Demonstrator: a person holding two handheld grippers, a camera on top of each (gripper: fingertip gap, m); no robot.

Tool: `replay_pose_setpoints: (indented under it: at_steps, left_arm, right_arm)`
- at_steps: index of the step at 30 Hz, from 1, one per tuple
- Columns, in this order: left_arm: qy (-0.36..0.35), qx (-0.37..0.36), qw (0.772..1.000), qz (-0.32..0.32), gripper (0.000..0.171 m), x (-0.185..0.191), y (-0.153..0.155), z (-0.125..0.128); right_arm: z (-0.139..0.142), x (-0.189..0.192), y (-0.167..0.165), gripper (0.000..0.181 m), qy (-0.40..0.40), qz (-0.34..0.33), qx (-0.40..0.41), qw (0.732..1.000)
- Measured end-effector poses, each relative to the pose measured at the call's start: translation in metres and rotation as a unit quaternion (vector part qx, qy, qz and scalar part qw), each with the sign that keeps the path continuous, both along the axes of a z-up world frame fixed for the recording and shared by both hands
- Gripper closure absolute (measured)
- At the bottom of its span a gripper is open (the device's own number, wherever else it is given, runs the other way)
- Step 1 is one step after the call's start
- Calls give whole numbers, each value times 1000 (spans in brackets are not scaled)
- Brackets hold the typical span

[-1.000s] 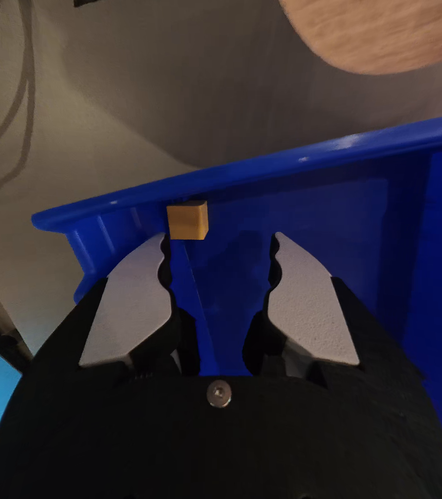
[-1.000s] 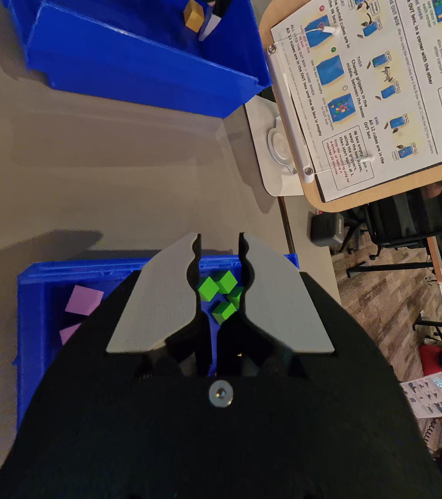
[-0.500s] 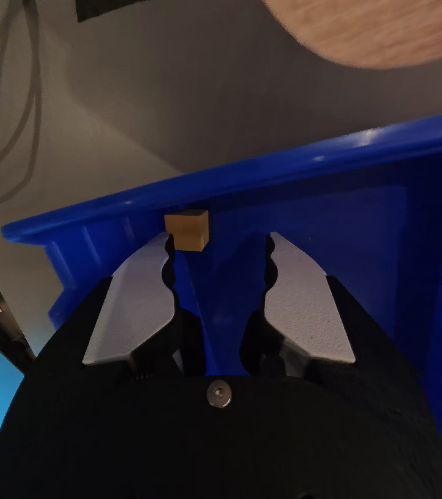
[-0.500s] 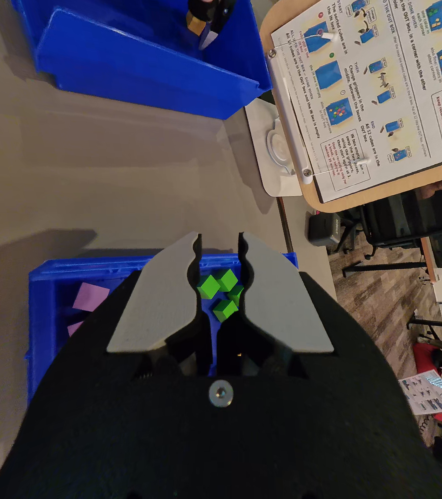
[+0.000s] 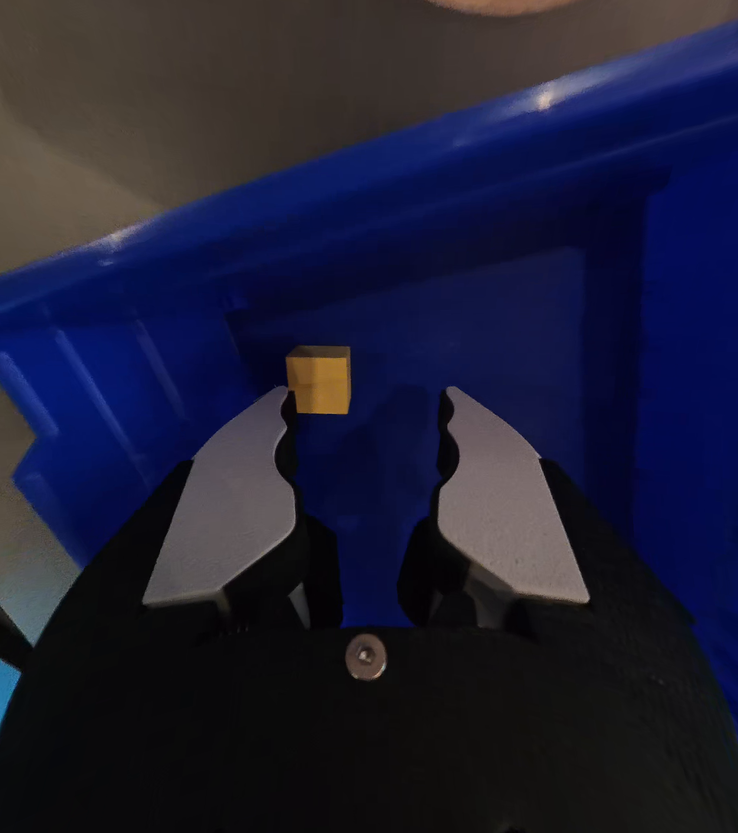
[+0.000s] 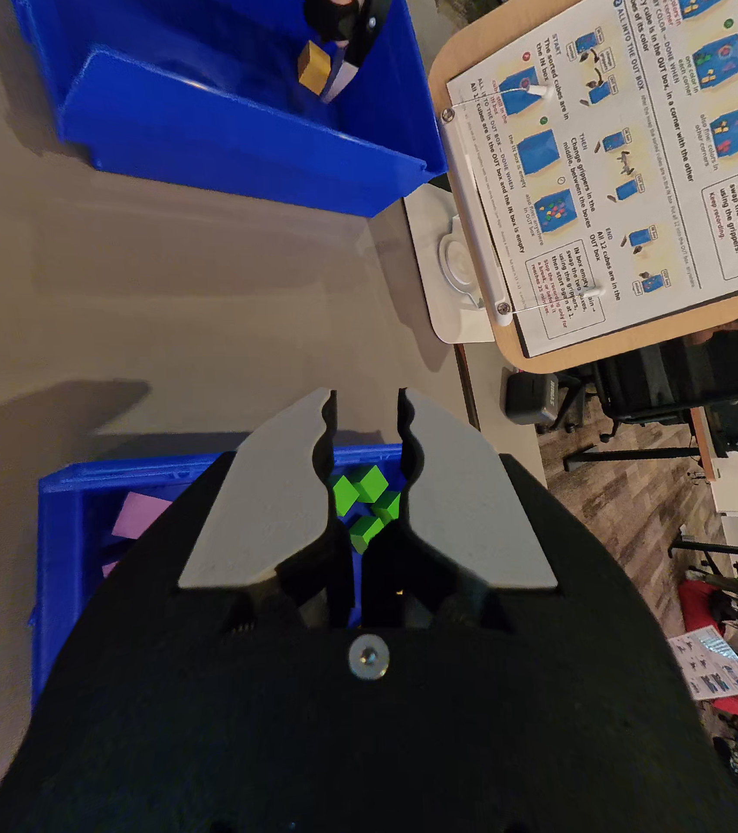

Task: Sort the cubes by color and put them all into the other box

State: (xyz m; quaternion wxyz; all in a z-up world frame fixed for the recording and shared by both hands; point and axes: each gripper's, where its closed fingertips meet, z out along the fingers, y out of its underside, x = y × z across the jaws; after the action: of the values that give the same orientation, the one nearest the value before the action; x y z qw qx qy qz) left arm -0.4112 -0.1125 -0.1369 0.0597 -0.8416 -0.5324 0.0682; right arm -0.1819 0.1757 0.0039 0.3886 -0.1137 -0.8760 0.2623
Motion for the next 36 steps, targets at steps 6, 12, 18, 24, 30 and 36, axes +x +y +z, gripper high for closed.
replay_pose_setpoints:
  at_steps: [6, 12, 18, 24, 30, 36]
  left_arm:
    - [-9, -16, 1000, 11, 109, -3, -10, -10]
    - [-17, -21, 1000, 4, 132, -3, -11, -22]
    - [-18, -3, 1000, 0, 143, -1, -6, -17]
    - [-50, 90, 994, -23, 143, 27, 16, 7]
    - [-63, 367, 924, -89, 143, 90, 72, 96]
    - [-84, 543, 814, -189, 144, 169, 99, 172]
  right_arm:
    - [1, 1, -3, 156, 0, 1, 4, 1000]
    - [4, 3, 3, 156, 1, -4, 7, 1000]
    - [5, 4, 1, 157, 5, -2, 7, 1000]
    - [-2, 5, -24, 156, -7, 28, -26, 999]
    - [-2, -14, -107, 145, -17, 94, -135, 986]
    - [25, -24, -158, 146, 28, 109, -170, 979]
